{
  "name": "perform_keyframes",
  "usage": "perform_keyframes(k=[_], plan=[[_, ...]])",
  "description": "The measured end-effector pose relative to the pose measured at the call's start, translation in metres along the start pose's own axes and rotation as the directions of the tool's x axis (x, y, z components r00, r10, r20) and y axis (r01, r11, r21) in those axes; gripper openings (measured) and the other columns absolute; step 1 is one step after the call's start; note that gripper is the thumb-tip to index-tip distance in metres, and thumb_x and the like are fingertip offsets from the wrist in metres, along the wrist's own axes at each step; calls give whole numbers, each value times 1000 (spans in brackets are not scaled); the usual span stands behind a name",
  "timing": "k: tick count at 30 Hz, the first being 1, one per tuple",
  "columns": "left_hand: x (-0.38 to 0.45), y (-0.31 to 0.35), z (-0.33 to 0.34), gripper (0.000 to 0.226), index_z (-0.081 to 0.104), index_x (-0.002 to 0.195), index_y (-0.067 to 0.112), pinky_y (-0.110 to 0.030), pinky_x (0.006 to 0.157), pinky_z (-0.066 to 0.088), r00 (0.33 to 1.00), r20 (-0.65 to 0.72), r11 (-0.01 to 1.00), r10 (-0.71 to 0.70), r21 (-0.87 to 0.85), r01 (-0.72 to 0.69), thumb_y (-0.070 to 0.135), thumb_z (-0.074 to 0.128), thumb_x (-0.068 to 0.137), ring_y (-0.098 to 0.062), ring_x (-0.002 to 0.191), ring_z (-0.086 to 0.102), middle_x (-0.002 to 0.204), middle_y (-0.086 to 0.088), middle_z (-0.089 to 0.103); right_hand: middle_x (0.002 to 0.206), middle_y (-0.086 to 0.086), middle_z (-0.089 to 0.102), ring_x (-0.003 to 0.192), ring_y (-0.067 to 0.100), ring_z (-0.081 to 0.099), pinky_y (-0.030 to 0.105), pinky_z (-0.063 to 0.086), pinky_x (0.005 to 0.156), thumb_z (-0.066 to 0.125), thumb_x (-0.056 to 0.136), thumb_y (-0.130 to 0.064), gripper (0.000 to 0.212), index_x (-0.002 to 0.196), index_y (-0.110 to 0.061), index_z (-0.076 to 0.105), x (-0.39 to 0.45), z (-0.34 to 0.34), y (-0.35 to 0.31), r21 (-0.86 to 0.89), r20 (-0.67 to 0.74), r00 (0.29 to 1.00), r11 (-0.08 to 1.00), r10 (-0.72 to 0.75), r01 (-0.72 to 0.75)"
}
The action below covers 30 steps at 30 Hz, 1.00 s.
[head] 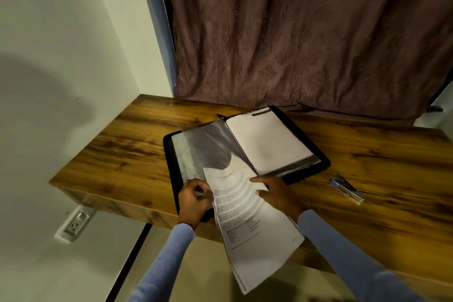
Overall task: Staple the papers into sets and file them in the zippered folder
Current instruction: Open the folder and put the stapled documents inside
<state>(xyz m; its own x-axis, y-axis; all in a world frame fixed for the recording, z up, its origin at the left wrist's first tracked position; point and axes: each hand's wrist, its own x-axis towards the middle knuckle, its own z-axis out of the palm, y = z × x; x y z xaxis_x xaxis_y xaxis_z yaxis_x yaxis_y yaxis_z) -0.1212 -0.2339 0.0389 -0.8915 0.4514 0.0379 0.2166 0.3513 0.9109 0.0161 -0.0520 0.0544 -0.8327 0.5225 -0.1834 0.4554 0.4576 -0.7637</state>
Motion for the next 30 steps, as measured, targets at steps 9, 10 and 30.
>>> perform_keyframes(k=[9, 10, 30], plan=[[18, 32, 12, 28, 69, 95, 9, -26, 60, 53, 921, 132, 870, -366, -303, 389, 26, 77, 75, -19, 80, 67, 89, -6, 71, 132, 3, 53, 122, 15, 48, 21, 39, 97, 58, 86, 3, 42, 124, -13, 57, -3, -4, 16, 148, 35, 998, 987, 54, -59], [19, 29, 14, 22, 69, 96, 7, -26, 59, 52, 921, 116, 872, -372, -297, 389, 19, 75, 78, -21, 82, 66, 88, -6, 70, 133, 3, 53, 124, 17, 48, 22, 39, 98, 58, 86, 2, 42, 125, -14, 56, -3, -3, 15, 141, 30, 998, 988, 61, -64], [29, -28, 0, 26, 61, 107, -9, -43, 77, 53, 824, 181, 764, -538, -309, 567, 2, 65, 84, -35, 89, 63, 112, -29, 63, 134, 9, 49, 120, 27, 50, 32, 44, 93, 63, 87, -16, 53, 132, -12, 36, -64, 9, 39, 72, -41, 975, 974, 219, -216]])
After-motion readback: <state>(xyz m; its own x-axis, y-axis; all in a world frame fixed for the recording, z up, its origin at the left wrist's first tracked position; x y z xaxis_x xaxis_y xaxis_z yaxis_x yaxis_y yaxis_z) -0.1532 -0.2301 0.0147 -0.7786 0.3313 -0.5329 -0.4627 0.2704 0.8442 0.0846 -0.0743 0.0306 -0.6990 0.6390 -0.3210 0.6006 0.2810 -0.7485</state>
